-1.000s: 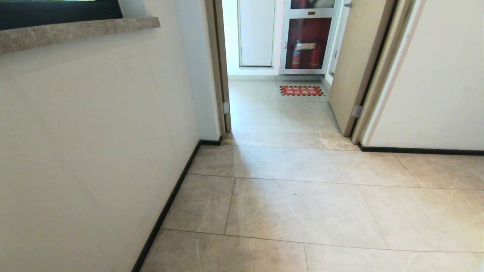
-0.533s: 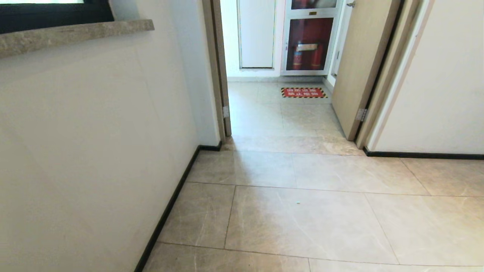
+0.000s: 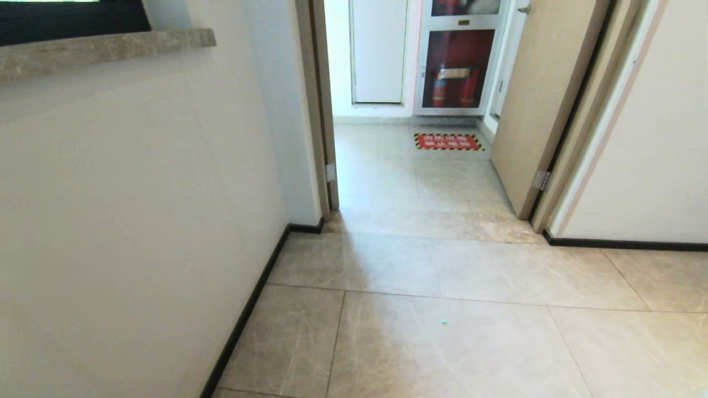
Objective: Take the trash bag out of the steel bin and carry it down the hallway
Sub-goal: Put the trash bag at the door
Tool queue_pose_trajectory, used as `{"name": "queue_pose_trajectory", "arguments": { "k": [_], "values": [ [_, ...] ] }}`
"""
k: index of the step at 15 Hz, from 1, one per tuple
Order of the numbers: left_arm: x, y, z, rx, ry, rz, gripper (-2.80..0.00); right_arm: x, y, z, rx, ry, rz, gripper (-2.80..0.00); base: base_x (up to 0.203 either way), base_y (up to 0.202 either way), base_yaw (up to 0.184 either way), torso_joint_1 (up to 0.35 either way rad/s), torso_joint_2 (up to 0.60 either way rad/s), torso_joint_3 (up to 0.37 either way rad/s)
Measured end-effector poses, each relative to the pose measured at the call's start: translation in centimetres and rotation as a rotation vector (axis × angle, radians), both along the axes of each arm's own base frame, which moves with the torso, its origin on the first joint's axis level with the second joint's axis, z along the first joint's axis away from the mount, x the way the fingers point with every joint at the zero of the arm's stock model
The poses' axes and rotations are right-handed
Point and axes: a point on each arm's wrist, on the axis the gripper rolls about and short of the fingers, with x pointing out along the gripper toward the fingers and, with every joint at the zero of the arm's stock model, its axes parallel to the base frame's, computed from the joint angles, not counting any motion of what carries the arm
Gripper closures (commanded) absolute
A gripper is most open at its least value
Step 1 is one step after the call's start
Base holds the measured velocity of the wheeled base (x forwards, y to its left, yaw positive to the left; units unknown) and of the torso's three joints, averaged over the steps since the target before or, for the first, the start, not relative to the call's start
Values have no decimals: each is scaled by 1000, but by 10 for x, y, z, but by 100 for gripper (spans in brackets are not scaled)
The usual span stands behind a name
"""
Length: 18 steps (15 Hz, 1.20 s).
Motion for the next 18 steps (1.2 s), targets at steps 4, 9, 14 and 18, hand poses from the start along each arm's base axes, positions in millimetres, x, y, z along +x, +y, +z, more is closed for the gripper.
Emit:
{"name": "queue_pose_trajectory", "arguments": {
  "k": [4,9,14,18],
  "values": [
    [0,0,0,0,0,0,0,0,0,0,0,0,0,0,191,0,0,1,4,3],
    [0,0,0,1,-1,0,0,0,0,0,0,0,1,0,54,0,0,0,2,0],
    [0,0,0,4,-1,0,0,0,0,0,0,0,1,0,0,0,0,0,0,0],
    [0,0,0,4,-1,0,0,0,0,0,-8,0,1,0,0,0,0,0,0,0]
  ]
}}
